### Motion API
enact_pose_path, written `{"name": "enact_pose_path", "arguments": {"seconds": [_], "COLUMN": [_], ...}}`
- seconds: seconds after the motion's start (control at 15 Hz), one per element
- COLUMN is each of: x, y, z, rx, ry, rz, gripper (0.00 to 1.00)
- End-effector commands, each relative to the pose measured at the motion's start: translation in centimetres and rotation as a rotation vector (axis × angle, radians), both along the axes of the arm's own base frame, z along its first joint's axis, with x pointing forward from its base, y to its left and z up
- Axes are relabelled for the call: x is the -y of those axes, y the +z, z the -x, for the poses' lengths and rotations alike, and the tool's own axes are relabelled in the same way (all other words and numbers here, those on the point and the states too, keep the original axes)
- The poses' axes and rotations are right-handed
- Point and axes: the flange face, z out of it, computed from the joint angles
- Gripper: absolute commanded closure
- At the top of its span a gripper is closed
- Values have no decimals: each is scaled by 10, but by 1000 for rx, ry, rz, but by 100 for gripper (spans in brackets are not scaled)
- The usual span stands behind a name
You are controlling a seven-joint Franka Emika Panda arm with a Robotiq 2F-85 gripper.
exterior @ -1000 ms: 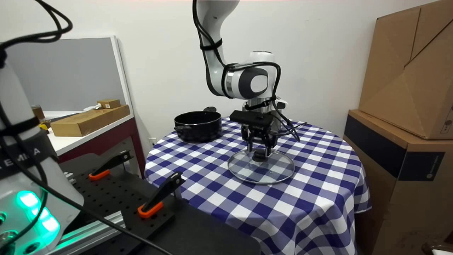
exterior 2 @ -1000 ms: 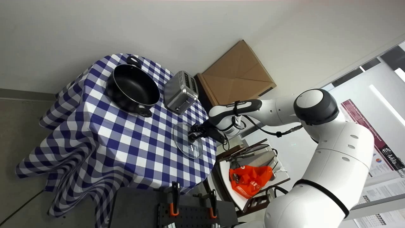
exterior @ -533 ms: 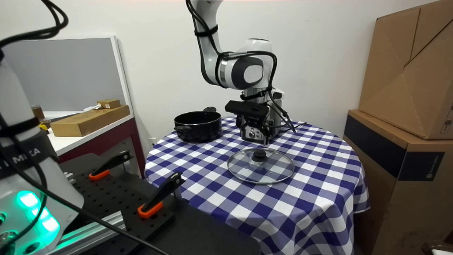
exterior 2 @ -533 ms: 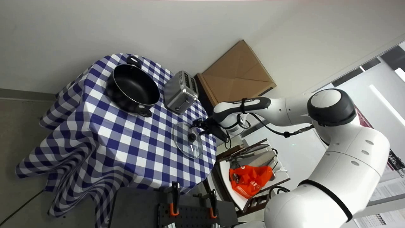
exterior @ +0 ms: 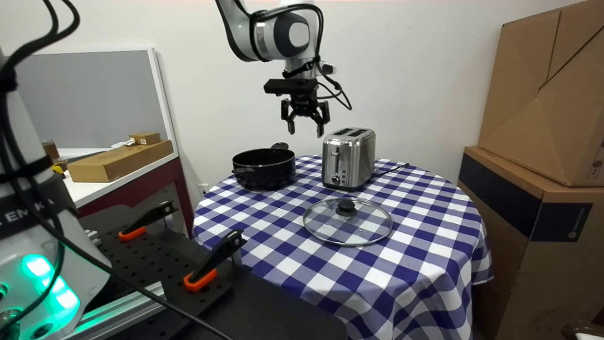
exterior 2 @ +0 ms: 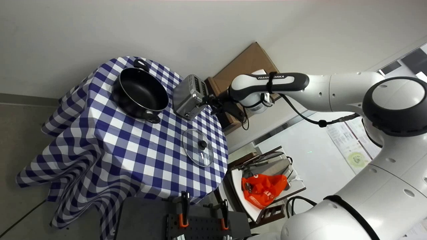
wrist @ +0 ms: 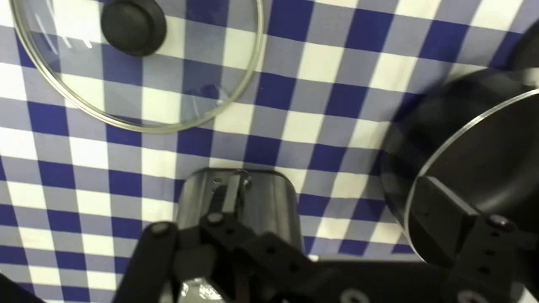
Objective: Pick up the lid from the black pot and put it on the table.
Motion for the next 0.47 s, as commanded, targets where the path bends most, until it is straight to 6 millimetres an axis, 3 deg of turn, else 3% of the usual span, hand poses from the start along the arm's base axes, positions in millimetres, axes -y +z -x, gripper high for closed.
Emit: {"name": "enact_pose_path", "arguments": {"seconds": [0.0, 0.07, 0.13, 0.27, 0.4], "x": [-75, -93, -75, -95, -85], "y": [52, 64, 43, 52, 46], "z": [-1, -3, -2, 0, -1], "rx": [42, 51, 44, 53, 44], "ry": [-59, -80, -33, -25, -34], "rz": [22, 30, 3, -1, 4], "gripper": [0, 0, 0, 0, 0]}}
